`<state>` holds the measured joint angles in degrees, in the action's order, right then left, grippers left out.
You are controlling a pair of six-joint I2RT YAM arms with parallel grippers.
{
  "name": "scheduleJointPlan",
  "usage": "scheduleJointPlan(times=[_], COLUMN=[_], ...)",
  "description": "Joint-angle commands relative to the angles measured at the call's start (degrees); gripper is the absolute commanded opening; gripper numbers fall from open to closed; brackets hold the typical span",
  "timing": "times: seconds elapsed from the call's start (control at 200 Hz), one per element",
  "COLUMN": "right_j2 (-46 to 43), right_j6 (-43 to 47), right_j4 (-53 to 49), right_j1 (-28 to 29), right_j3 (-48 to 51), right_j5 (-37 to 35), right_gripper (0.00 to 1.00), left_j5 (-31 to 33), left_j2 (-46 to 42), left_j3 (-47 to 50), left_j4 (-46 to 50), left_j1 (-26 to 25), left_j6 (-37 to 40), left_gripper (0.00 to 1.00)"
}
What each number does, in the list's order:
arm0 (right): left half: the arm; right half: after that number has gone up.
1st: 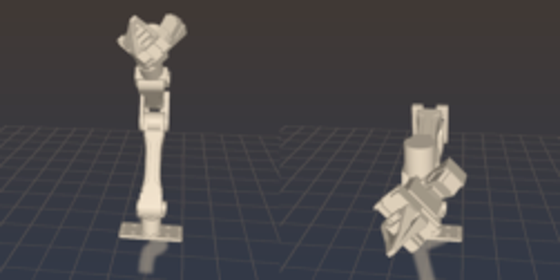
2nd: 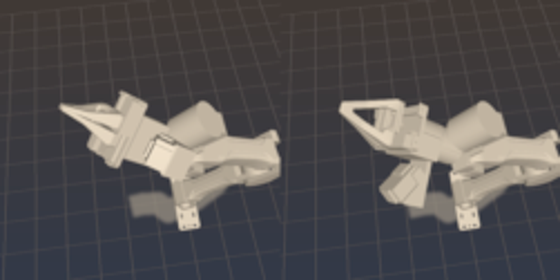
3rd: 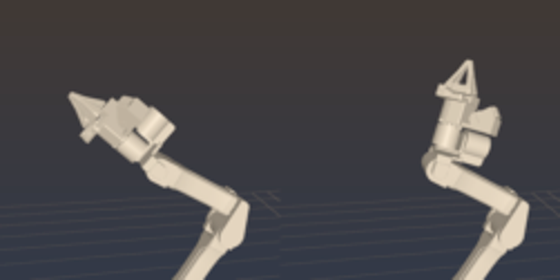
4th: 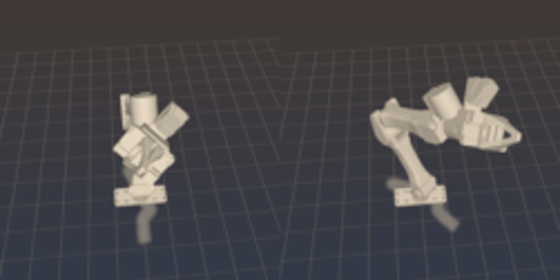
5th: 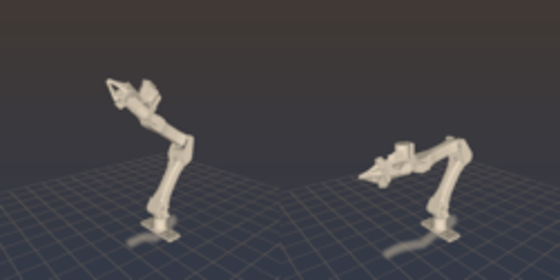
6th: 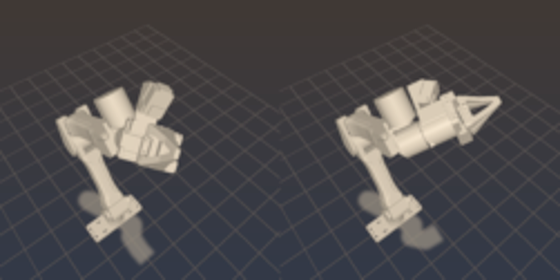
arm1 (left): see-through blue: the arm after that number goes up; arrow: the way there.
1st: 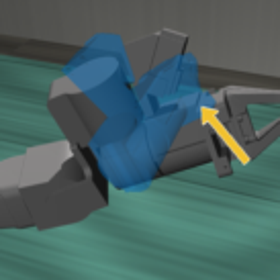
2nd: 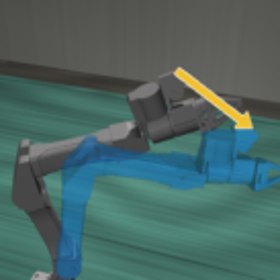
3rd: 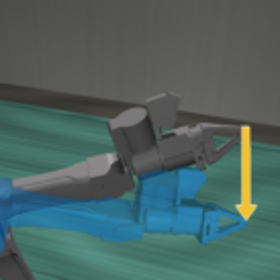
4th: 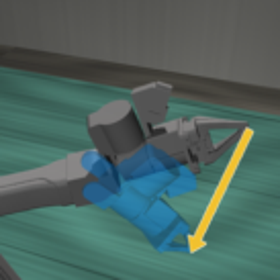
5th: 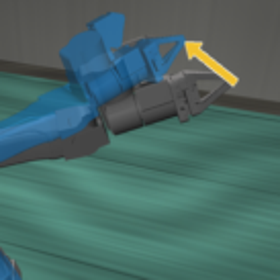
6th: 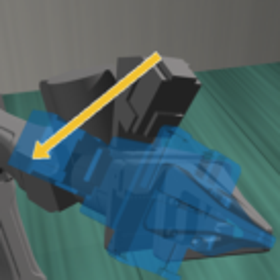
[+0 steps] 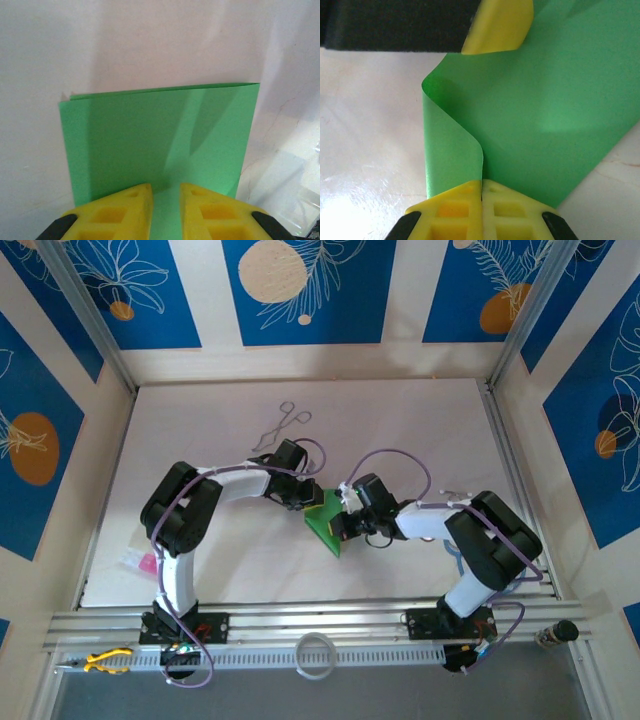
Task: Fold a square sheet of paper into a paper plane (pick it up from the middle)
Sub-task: Third fold the triangle at the center of the table.
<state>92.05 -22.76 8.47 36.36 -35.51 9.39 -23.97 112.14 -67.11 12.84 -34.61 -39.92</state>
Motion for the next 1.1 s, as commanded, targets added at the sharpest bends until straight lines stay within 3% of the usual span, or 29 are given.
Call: scheduleJointPlan(times=[0.0,1.096], right_j2=[0.79,2.85], right_j6=[1.34,1.33], right_j4=[-1.48,-2.59], right_j1=[-0.26,-0.06], right_j3=[-1.75,-2.76], right_j5=[0.02,0.19], right_gripper=[0.01,0.01], left_j5=[1.64,1.55], left_j2=[-0.67,-0.45], left_j3=[1.36,1.18], left_j4=[2.65,2.53], left_j1=[0.40,0.38], left_j6=[0.63,0.38], left_gripper=[0.24,0.25])
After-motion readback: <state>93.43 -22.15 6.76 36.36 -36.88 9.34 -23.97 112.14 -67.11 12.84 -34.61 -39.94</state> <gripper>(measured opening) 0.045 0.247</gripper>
